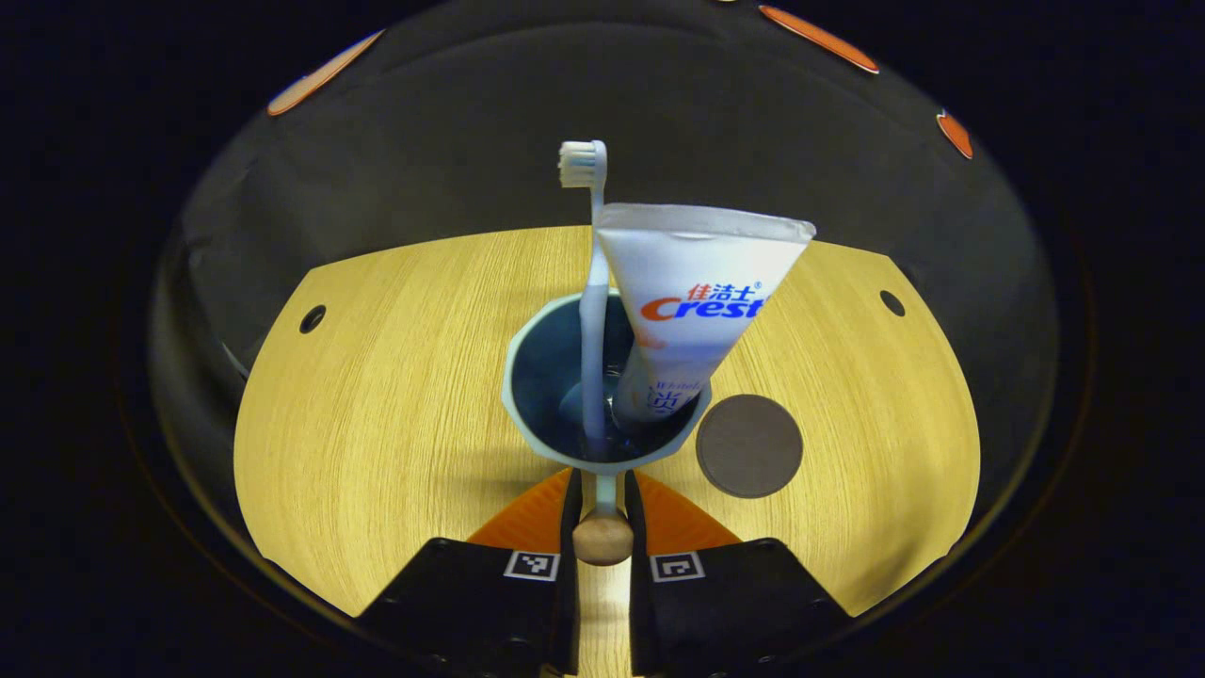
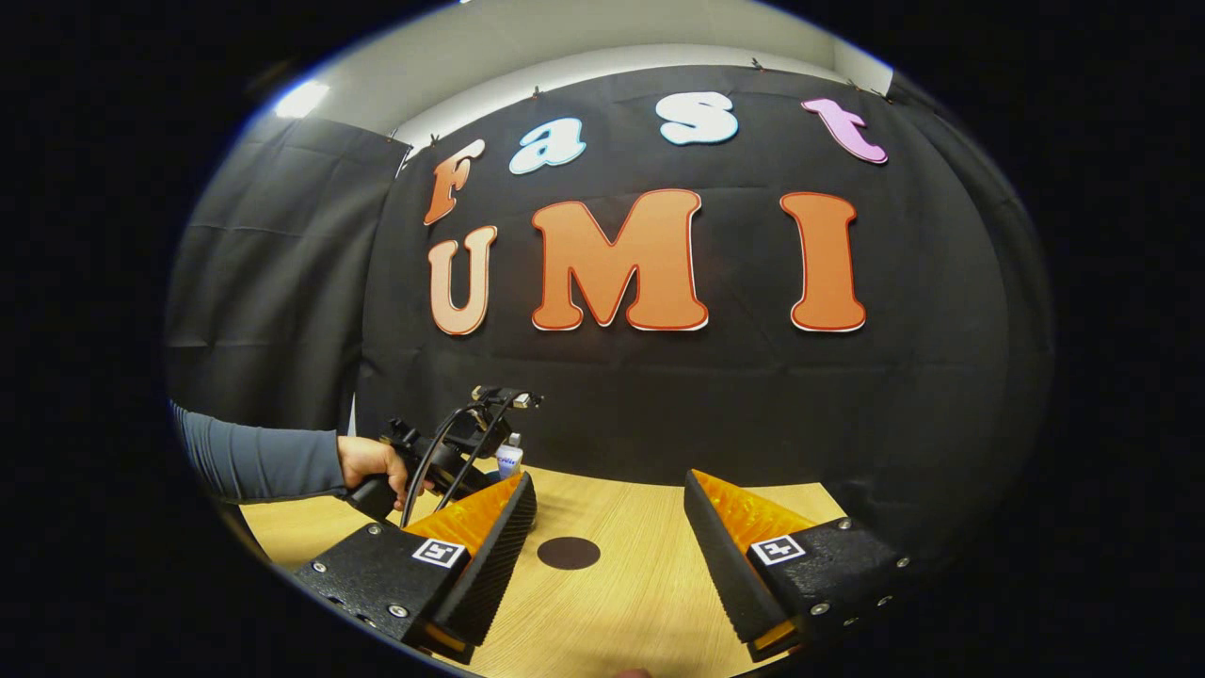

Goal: Put the toothbrush and toothpaste on the desktop into the cup, then pick up the cup and place it on the coaster on the desktop.

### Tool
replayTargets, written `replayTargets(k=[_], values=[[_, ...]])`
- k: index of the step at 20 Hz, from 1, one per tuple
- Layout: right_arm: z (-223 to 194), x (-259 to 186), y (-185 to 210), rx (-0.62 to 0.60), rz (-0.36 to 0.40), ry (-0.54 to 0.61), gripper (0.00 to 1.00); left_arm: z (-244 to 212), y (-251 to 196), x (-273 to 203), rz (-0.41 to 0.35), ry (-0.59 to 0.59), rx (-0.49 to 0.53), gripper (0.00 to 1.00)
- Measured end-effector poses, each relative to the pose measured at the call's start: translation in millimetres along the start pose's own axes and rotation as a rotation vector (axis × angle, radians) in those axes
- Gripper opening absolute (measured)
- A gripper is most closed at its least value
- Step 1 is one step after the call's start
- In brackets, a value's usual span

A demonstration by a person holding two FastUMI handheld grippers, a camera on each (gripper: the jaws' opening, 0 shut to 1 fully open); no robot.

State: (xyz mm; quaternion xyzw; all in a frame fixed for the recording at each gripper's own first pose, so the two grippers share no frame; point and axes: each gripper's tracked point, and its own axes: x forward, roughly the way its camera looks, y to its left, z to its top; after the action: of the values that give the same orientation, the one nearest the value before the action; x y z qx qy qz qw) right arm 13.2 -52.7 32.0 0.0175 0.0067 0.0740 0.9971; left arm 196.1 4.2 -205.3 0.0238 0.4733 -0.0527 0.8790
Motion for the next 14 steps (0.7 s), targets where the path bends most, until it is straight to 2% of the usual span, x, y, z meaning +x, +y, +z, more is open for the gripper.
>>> replayTargets(k=[6, 14], values=[[0.8, -13.1, -13.2, 0.005, -0.033, -0.008, 0.94, 16.8, -13.1, -11.0, -0.059, -0.047, 0.063, 0.2], [-13.3, -38.5, -39.7, 0.009, -0.068, 0.016, 0.95, 5.2, -19.7, 0.5, -0.094, -0.004, 0.107, 0.2]])
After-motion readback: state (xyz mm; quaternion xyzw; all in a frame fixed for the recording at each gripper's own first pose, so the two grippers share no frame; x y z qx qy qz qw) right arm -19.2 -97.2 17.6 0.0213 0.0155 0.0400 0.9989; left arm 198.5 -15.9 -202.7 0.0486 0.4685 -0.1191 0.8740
